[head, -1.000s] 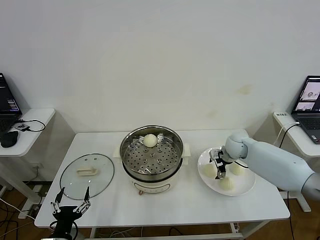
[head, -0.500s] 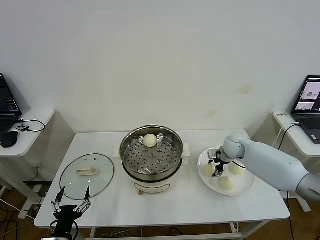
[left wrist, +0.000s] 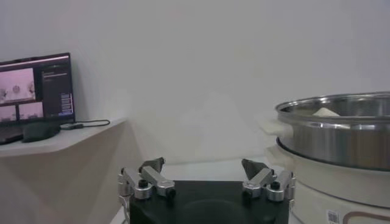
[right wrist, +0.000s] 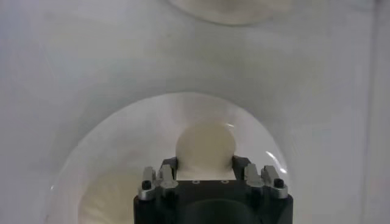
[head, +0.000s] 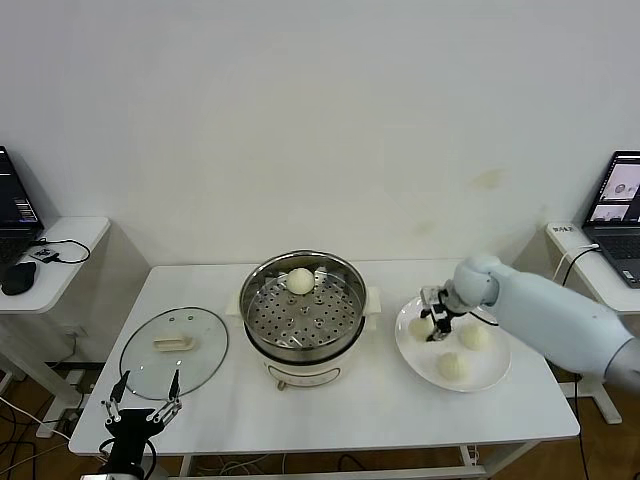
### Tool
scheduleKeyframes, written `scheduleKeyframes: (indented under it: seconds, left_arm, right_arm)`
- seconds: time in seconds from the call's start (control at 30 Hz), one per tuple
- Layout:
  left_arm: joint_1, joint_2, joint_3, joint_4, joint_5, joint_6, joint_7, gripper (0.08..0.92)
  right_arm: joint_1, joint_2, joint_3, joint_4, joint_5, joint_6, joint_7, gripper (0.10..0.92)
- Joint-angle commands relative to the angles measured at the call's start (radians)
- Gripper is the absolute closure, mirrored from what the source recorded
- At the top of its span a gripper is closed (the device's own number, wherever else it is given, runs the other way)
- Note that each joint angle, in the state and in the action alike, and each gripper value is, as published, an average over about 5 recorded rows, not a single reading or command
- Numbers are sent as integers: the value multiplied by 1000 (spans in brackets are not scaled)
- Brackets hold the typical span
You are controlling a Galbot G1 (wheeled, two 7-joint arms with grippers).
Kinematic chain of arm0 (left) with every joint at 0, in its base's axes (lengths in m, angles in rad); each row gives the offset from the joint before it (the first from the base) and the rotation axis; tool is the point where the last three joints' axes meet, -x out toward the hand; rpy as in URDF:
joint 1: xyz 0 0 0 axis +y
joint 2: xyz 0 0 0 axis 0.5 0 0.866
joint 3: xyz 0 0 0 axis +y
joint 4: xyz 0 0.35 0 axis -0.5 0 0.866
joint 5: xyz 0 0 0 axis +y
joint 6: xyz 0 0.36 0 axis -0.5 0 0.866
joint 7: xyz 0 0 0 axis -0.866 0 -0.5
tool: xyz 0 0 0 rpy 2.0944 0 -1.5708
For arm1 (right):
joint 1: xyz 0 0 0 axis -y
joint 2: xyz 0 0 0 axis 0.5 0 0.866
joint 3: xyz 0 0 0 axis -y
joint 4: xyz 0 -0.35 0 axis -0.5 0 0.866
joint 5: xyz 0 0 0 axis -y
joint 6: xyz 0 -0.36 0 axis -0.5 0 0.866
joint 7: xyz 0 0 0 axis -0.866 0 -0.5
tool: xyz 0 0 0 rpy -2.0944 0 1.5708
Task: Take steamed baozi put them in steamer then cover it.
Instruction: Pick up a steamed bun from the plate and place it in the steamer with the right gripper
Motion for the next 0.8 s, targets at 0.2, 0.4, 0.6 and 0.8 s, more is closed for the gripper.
scheduleKeyframes:
  seconds: [0.2,0.4,0.6,0.8]
  left_arm:
    - [6,17,-2,-12,-21,-3,3,177]
    - [5,17,-3,-15,-25,-7,4,177]
    - [8,10,-7,-21,-25,-9,4,177]
    - [7,2,-11,-25,-24,-9,4,177]
  right_arm:
    - [514,20,-197,138,340,-84,9,448]
    - [568,156,-235,168,503,-177,63,444]
    - [487,333,-234,137,584,-268,135,440]
    - [408,465,-253,92,625,-344,195,440]
